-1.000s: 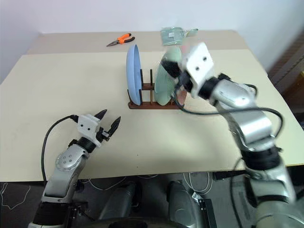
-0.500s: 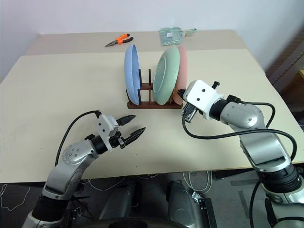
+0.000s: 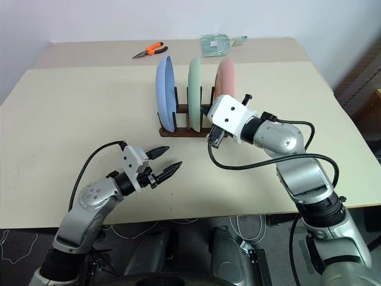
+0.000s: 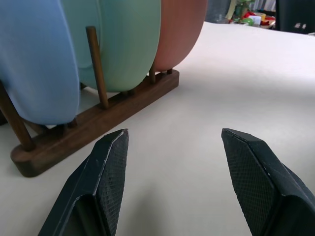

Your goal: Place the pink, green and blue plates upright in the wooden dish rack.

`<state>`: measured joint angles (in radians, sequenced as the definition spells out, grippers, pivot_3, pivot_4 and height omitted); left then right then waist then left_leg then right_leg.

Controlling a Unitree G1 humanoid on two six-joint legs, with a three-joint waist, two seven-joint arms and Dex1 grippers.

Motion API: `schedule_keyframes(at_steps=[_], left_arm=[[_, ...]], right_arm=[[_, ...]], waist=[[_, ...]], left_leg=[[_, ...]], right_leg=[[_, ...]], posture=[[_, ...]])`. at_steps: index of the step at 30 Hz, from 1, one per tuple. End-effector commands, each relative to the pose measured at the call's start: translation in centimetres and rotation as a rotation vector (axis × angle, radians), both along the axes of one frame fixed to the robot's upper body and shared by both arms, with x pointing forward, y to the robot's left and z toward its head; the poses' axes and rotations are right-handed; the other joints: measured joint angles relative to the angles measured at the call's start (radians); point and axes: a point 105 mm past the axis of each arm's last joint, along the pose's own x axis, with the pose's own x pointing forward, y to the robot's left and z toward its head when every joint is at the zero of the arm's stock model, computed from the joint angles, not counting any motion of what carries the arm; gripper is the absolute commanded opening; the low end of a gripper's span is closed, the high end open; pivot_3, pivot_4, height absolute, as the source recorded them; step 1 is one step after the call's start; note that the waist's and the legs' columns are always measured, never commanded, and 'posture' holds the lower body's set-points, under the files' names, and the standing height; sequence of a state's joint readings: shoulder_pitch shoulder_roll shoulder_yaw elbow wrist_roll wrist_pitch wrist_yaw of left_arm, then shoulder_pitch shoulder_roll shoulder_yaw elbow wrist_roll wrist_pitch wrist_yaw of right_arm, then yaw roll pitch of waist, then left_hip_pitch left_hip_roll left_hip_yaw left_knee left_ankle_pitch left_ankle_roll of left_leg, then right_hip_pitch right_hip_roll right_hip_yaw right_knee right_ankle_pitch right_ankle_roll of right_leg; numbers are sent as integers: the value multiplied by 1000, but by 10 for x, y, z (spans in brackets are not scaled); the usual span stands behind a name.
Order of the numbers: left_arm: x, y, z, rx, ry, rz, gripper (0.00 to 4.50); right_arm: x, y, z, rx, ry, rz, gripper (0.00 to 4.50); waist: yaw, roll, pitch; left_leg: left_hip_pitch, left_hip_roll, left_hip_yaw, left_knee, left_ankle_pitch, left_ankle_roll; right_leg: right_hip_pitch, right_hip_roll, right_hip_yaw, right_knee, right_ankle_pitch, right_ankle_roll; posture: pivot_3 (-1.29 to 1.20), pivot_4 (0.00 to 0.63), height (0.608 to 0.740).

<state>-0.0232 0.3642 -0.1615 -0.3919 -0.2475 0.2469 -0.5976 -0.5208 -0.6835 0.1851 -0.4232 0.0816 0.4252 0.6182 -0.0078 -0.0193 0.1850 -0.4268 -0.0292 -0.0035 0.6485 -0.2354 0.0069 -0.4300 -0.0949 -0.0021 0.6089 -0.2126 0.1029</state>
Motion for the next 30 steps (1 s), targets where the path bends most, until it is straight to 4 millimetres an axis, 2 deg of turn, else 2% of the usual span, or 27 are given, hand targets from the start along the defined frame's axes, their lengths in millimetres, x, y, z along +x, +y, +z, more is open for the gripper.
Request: schedule_keyframes(at_steps=[1, 5, 10, 12, 14, 16, 18, 23, 30], left_arm=[[-3, -2, 12, -12, -60, -2, 3098], [-1, 2, 9, 7, -63, 18, 3098], [5, 24, 8, 39, -58, 81, 3098], [8, 42, 3, 69, -49, 134, 3098], [12, 63, -2, 98, -38, 201, 3098], [12, 99, -15, 158, -15, 310, 3098], [9, 120, -19, 188, -5, 366, 3098], [4, 136, -18, 184, 2, 427, 3098], [0, 133, -16, 136, 3, 462, 3098]], right_arm=[[-1, -1, 12, -8, -56, 6, 46], [-4, -18, 7, -36, -30, -9, 46], [-27, -48, -7, 2, 140, 29, 46], [-33, -63, -21, 36, 219, 9, 46], [-31, -80, -33, 73, 254, -51, 46], [-25, -103, -50, 137, 287, -142, 46], [-21, -114, -60, 174, 303, -185, 46], [-6, -120, -70, 246, 306, -217, 46], [10, -117, -92, 267, 324, -231, 46]], waist=[[0, 0, 0], [1, 0, 0], [19, 0, 0], [19, 0, 0], [18, 0, 0], [15, 0, 0], [13, 0, 0], [18, 1, 0], [19, 1, 0]], left_leg=[[0, 0, 0, 0, 0, 0], [0, 0, 0, 0, 0, 0], [0, 0, 0, 0, 0, 0], [0, 0, 0, 0, 0, 0], [1, 0, 0, 0, 0, 0], [1, 0, 0, 0, 0, 0], [2, 1, 1, 0, 0, 0], [2, 1, 1, 1, 0, 0], [1, 1, 1, 1, 0, 0]], right_leg=[[0, 0, 0, 0, 0, 0], [0, 0, 0, 0, 0, 0], [1, 0, 0, 0, 0, 0], [1, 0, 0, 0, 0, 0], [1, -1, 0, 0, 0, 0], [1, -1, 0, 0, 0, 0], [1, -1, 0, 0, 0, 0], [1, -1, 0, 0, 0, 0], [1, -2, 0, 0, 0, 0]], posture=[[0, 150, 738], [0, 150, 738], [0, 150, 738], [0, 150, 738], [0, 150, 738], [0, 150, 738], [0, 150, 738], [0, 150, 738], [0, 150, 738]])
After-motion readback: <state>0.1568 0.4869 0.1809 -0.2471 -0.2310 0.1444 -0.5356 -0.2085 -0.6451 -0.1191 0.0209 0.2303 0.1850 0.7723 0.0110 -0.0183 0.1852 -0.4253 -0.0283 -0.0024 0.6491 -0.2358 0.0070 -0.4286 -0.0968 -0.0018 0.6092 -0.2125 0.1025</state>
